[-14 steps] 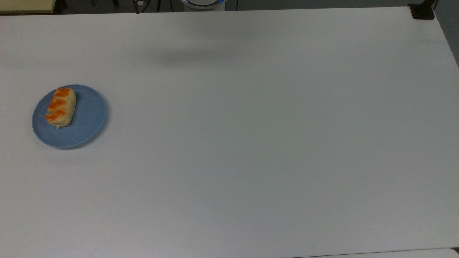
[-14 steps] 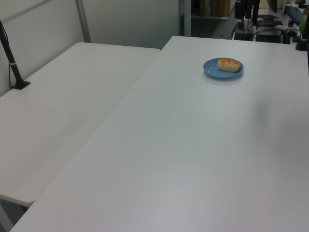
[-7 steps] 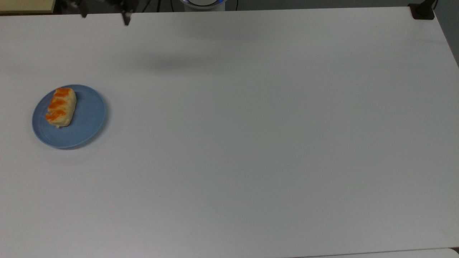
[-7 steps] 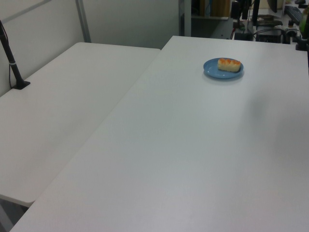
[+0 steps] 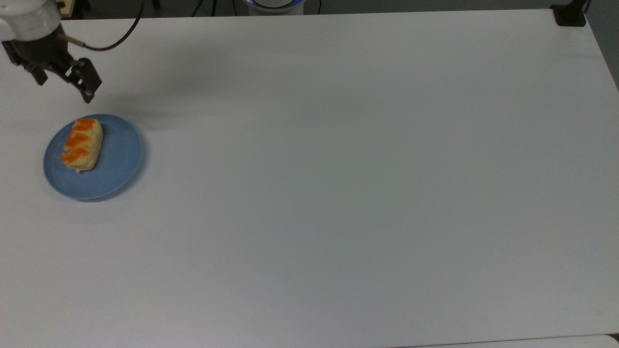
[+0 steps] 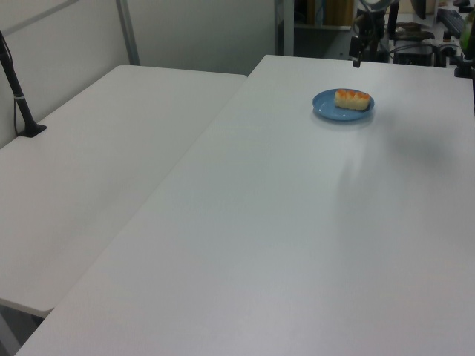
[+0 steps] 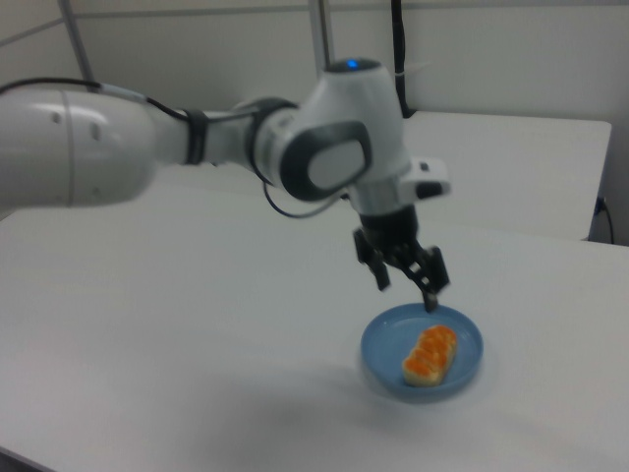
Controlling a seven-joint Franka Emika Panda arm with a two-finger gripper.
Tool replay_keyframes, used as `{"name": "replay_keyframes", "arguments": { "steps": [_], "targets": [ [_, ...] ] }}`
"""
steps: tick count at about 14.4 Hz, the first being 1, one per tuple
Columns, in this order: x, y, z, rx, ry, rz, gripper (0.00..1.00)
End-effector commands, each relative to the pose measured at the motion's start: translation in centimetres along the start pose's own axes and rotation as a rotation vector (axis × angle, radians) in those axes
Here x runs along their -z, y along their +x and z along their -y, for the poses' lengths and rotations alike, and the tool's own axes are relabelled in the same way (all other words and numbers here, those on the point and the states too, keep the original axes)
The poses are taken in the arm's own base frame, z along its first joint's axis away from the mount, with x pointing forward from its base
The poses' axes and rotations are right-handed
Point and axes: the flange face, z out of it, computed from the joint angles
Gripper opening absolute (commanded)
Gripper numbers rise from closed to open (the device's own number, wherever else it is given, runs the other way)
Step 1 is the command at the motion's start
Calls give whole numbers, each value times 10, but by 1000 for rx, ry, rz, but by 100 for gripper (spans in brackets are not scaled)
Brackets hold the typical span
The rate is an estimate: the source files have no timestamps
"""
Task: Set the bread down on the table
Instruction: 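Move the open gripper over the bread roll on the blue plate, then lower the gripper and close it on the bread roll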
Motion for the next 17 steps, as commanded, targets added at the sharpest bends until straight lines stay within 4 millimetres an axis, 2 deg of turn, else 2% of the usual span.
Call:
{"name": "replay_keyframes", "arguments": {
  "steps": [1,3,5,10,11,13,14,15,16,17],
  "targets": [
    [-43,11,-13,17,-17,-11,100],
    [-71,16,-10,46,-35,-6,100],
    [-91,20,-7,55,-48,-13,100],
    [-135,26,22,86,-55,1,100],
    [-142,27,28,93,-58,0,93],
    [-144,27,31,107,-56,2,67],
    [-138,28,30,108,-55,-5,49],
    [-132,29,29,106,-52,-10,37],
    [-117,29,29,96,-43,-29,29],
    [-101,30,30,84,-23,-51,28]
  ]
}}
